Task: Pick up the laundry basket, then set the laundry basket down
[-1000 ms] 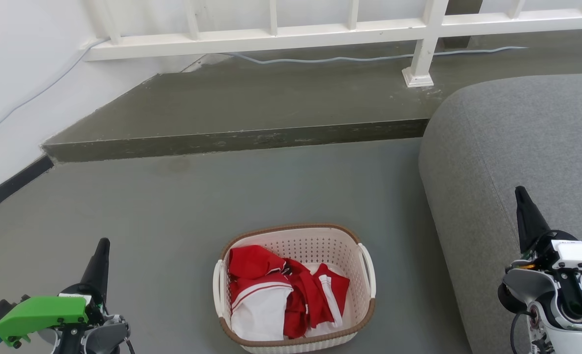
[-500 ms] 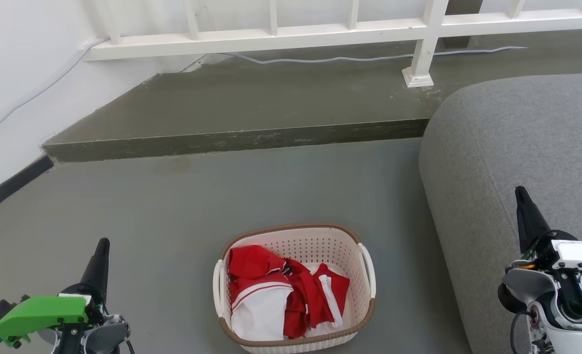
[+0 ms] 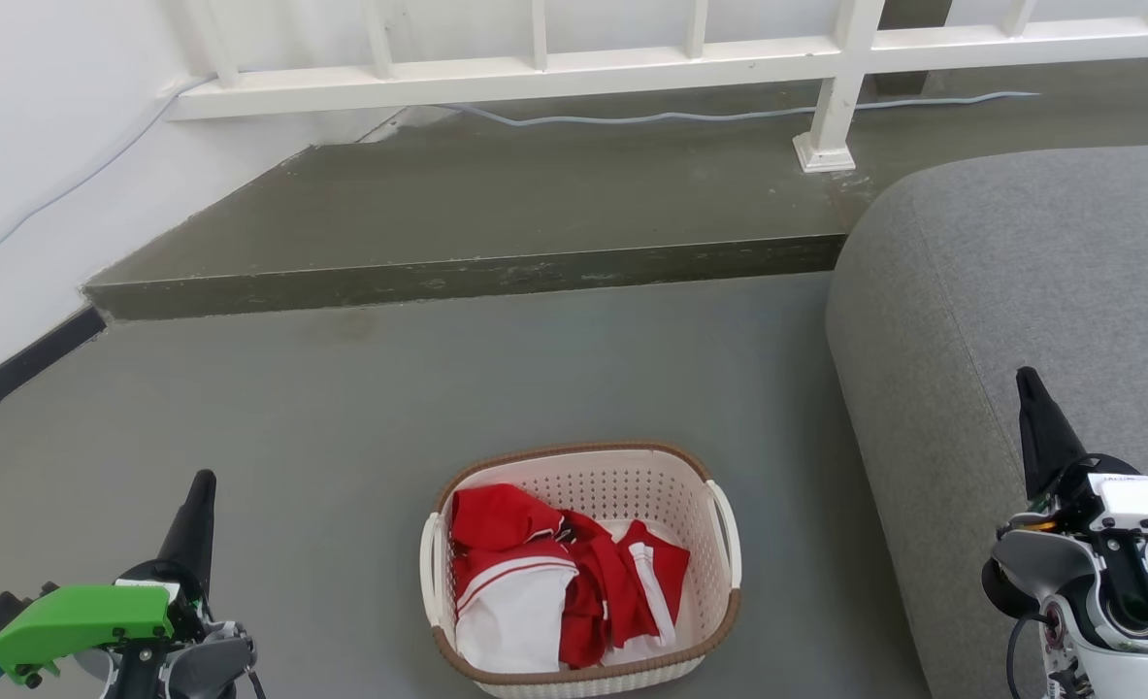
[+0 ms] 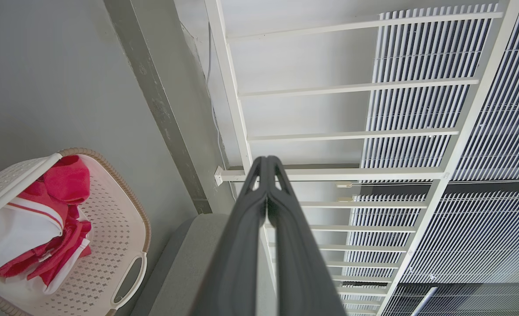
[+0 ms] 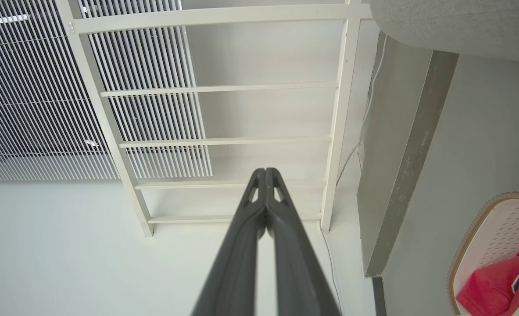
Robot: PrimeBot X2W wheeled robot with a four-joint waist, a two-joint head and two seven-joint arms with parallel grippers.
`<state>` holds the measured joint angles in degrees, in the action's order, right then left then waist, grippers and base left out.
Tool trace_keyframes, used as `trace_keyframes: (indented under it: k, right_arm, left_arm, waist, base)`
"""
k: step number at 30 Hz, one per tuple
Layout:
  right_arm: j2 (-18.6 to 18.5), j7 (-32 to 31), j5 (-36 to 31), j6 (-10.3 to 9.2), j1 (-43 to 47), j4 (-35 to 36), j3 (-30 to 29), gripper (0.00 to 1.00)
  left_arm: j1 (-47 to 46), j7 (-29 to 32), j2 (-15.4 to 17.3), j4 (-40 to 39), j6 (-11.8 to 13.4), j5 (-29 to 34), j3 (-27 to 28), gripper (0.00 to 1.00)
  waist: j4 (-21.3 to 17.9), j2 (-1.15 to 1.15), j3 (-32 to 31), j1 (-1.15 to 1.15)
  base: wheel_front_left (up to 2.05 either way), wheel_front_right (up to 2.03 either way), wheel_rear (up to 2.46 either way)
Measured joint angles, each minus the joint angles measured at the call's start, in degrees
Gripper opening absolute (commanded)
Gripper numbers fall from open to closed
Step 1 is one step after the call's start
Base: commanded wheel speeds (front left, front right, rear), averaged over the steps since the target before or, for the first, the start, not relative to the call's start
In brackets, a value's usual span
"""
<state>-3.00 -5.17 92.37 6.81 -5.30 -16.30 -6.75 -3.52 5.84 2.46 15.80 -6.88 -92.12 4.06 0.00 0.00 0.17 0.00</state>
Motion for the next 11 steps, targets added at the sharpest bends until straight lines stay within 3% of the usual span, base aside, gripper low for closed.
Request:
trace_keyframes:
  k: [11]
  right_arm:
    - [0.0,0.0,0.0,0.00,0.0,0.1,0.0,0.00]
  left_arm:
    - [0.0,0.0,0.0,0.0,0.0,0.0,0.0,0.00]
  waist:
    - [0.0,0.00,0.0,0.00]
  base:
    - [0.00,0.00,0.00]
